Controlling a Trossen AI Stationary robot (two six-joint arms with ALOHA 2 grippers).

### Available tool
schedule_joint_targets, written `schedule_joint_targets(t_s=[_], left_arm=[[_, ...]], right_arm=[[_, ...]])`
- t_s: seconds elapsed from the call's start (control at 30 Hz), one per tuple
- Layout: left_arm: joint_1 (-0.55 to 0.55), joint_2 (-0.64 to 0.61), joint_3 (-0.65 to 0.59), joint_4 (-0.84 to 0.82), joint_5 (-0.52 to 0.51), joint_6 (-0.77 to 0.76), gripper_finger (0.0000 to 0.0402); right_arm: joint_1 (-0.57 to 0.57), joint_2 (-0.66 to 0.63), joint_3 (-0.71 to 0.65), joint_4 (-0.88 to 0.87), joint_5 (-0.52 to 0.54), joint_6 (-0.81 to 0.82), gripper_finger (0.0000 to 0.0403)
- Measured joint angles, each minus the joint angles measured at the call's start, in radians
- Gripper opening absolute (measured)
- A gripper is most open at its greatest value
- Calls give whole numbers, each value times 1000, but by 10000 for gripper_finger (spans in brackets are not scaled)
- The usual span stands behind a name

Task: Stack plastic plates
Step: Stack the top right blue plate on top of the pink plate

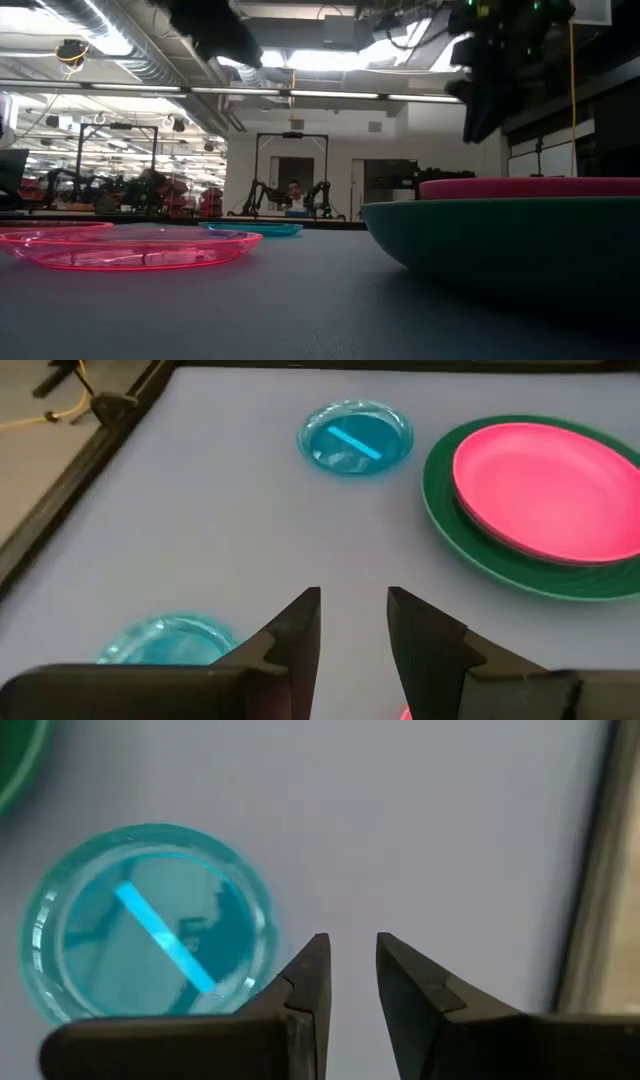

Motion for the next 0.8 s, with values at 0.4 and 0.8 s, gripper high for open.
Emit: schedule_joint_targets(t_s=[0.4, 0.8], left_arm=[[0, -13, -251, 270, 121, -13, 111], [27, -13, -272, 296, 120, -13, 111]], right_arm=[[-134, 0, -192, 127, -104, 0, 74], [-157, 0, -327, 226, -181, 3, 74]])
